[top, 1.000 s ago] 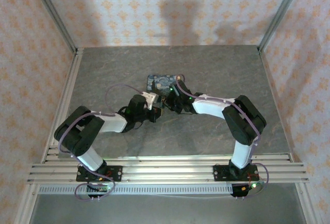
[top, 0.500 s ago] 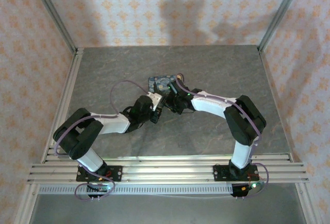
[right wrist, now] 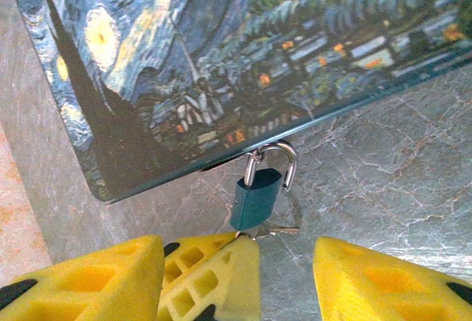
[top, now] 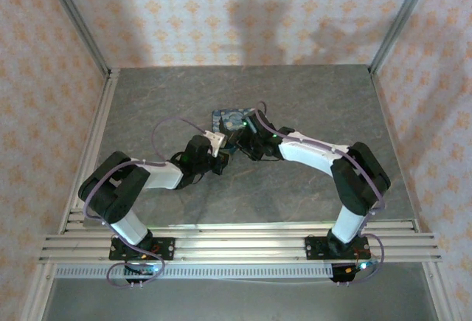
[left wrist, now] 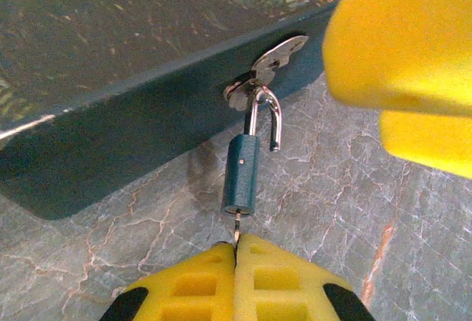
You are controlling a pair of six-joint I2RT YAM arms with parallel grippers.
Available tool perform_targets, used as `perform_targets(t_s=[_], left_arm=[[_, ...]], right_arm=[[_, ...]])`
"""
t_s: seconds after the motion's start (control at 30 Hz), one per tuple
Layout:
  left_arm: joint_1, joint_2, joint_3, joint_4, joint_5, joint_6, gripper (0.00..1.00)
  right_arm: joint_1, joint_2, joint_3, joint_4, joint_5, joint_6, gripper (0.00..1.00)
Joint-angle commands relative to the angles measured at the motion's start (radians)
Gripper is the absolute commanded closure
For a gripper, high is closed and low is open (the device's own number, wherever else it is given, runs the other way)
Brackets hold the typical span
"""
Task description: Unlock the padlock with the key
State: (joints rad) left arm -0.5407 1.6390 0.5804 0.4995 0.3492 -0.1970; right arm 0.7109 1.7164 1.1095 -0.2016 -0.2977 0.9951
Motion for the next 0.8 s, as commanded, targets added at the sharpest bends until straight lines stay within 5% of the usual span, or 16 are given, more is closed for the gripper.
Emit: perform_targets(t_s=[0.0, 0.27, 0.77], left_arm=[[0.013, 0.009, 0.003, 0.029, 0.023, -0.041, 1.00], [0.018, 0.010, 0.027, -0.098, -0.038, -0.151, 1.00], [-0.007, -0.008, -0.040, 0.123, -0.013, -0.449, 1.00]], right_arm=[[0.004, -0.011, -0.053, 0.068, 0.039, 0.043, 0.44], [0.004, -0.029, -0.094, 0.091, 0.097, 0.074, 0.44], [0.004, -0.012, -0.078, 0.100, 0.055, 0.037, 0.47]])
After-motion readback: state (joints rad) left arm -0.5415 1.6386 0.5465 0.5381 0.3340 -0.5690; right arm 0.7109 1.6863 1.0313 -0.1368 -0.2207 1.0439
